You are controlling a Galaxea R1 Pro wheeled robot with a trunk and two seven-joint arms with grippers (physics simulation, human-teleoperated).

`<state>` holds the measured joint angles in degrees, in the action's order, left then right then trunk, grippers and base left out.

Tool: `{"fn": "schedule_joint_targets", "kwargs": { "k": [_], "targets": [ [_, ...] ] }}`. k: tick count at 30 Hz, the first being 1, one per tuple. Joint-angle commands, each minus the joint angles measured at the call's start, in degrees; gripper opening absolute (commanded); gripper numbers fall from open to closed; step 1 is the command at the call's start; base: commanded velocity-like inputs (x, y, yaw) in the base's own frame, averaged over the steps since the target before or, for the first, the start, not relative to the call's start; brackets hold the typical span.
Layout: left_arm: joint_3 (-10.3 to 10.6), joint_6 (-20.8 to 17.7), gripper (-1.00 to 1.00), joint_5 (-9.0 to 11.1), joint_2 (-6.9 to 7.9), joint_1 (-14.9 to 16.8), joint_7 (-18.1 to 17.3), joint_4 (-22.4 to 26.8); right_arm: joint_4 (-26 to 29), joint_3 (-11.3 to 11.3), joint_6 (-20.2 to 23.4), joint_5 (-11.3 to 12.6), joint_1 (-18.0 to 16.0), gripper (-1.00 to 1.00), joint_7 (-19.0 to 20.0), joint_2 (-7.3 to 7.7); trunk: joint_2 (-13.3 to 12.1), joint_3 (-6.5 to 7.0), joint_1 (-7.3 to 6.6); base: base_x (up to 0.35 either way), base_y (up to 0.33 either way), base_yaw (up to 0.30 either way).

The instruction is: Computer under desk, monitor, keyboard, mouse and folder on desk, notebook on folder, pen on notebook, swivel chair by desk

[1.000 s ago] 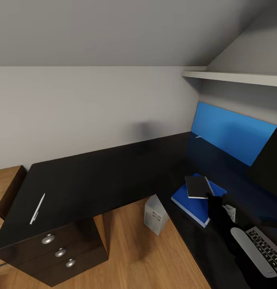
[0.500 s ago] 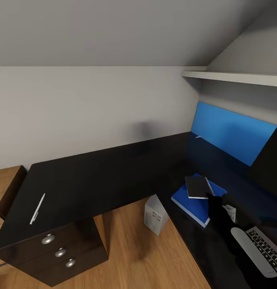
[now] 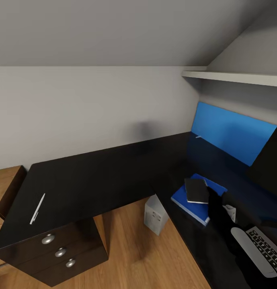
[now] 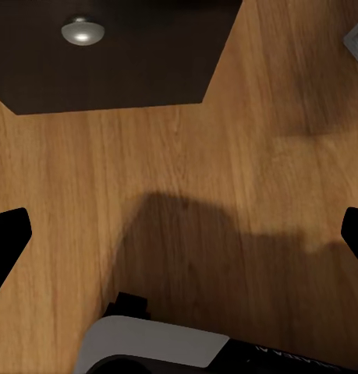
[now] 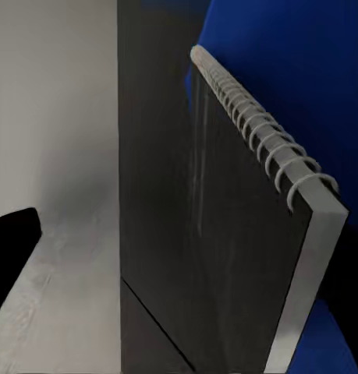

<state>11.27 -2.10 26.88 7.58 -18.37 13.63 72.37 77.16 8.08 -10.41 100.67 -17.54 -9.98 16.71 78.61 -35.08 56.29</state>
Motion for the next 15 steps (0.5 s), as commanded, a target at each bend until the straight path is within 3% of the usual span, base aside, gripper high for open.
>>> {"fn": "schedule_joint_targets", "kwargs": {
  "k": [1, 15],
  "targets": [
    [0.16, -0.21, 1.00, 0.37, 0.06, 0.00, 0.43, 0.14, 0.09, 0.18, -0.50, 0.50, -0.04, 1.00, -0.13, 0.07, 0.03, -0.04, 0.00, 0.000, 0.000, 0.000],
    [0.16, -0.19, 1.00, 0.37, -0.02, 0.00, 0.51, 0.14, 0.10, 0.10, -0.49, 0.50, -0.04, 1.00, -0.11, 0.25, 0.03, -0.04, 0.00, 0.000, 0.000, 0.000]
  ]
}}
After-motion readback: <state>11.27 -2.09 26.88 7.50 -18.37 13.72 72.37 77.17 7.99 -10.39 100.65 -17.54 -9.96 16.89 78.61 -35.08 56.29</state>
